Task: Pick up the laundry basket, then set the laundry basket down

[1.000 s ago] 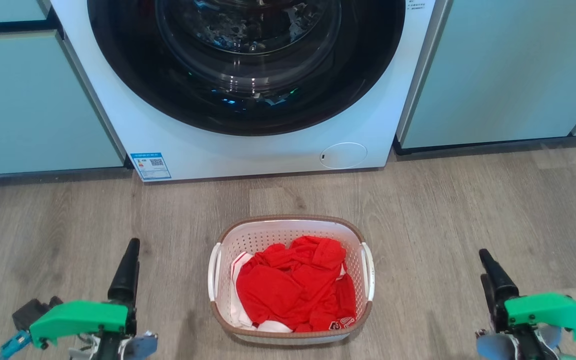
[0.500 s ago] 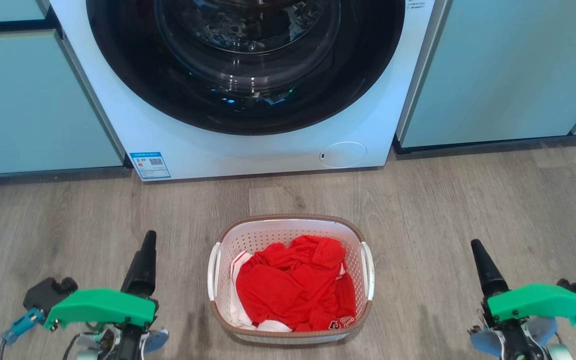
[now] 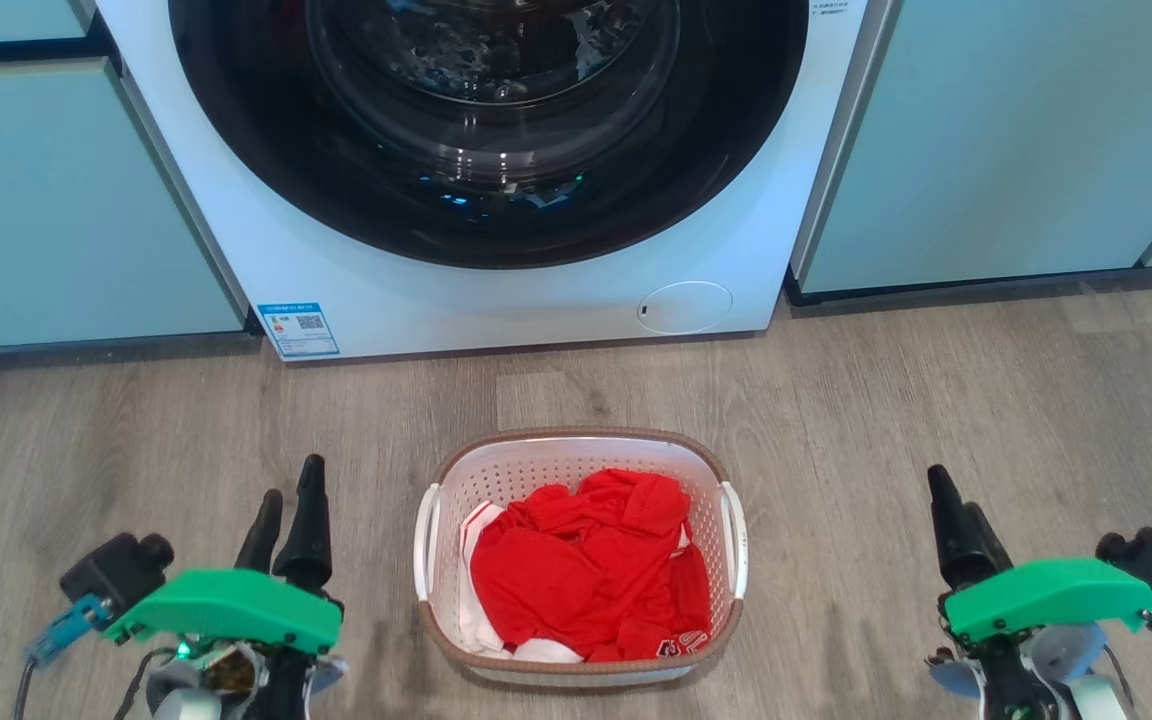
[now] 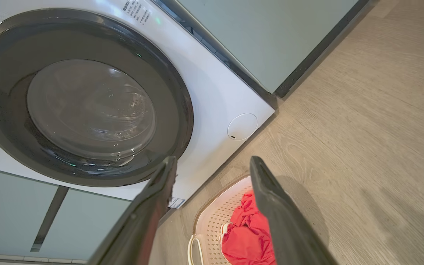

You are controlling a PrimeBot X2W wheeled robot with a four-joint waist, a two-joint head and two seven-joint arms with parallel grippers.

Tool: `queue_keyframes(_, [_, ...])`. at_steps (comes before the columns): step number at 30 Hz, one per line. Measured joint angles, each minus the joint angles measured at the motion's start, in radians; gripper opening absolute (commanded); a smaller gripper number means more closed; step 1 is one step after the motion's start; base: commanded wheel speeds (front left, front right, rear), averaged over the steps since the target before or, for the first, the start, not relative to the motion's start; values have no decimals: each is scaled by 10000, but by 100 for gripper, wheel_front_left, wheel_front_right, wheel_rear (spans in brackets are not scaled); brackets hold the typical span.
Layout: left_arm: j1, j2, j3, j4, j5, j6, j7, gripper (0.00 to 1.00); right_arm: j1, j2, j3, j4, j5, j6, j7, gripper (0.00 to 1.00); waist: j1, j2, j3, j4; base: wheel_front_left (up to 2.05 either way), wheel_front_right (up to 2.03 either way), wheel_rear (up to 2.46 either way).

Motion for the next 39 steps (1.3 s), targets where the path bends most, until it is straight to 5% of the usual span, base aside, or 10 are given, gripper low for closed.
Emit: queue_keyframes(39, [423,360,-963,-708,4744,1152,-1127,100,4,-58,752,-458,-4372,0,-1126,100,0,0,88,-69,0,0,0])
